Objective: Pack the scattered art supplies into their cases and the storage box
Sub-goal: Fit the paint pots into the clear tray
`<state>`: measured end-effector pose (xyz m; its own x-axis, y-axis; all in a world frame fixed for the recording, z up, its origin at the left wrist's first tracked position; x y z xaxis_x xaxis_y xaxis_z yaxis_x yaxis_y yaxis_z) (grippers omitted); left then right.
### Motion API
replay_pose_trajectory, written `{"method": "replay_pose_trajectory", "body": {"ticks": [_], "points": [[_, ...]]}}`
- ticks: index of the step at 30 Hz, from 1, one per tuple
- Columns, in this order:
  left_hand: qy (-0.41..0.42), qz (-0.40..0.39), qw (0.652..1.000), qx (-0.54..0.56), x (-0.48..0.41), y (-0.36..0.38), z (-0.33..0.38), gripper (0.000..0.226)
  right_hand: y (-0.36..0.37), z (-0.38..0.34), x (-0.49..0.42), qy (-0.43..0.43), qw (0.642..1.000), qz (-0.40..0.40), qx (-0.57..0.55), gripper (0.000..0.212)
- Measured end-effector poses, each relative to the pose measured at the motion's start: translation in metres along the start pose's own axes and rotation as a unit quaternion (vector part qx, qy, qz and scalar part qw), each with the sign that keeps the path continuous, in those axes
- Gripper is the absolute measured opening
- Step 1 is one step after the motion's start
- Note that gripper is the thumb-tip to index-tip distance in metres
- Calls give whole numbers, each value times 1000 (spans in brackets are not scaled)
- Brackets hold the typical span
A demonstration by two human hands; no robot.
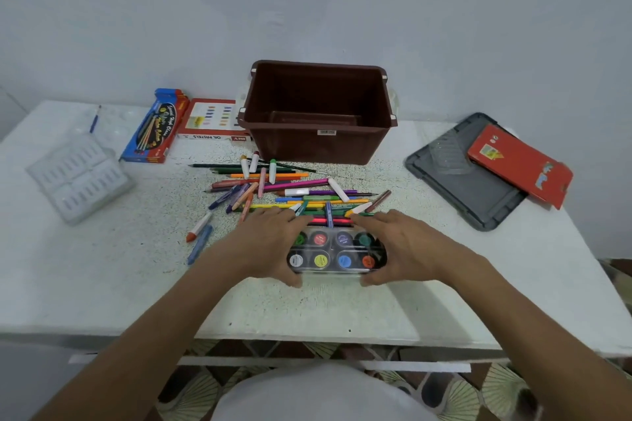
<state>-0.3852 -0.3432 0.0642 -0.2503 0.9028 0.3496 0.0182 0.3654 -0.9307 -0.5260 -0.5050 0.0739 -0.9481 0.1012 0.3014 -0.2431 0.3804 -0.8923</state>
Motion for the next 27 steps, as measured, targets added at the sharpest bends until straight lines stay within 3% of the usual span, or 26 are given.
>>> {"method": "replay_pose_trajectory", "body": {"ticks": [7,16,21,27], "points": [[-27,24,998,47,-8,-69,-36,99,-84,-11,-19,12,1000,2,-4,92],[-92,172,976,-101,-63,-154,-119,110,-183,10,-88,4,985,157,69,108],[-122,196,964,-132,-120,-157,-157,107,-196,39,-148,9,973,204,104,110],[-120,139,976,-119,-177,-110,-181,110,-168,68,-210,21,980,141,142,109]]}}
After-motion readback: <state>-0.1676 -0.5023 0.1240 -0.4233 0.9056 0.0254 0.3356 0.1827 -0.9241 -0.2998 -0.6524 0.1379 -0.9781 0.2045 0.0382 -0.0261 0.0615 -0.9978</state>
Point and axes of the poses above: each hand's wrist, its own x-axis away from the middle knuckle, its own y-axis out of the palm, z = x × y, the point moved 4 cm from there along -x, towards the middle knuckle, and after that the axes turned 11 degrees about -x, right-handed, at the moved point
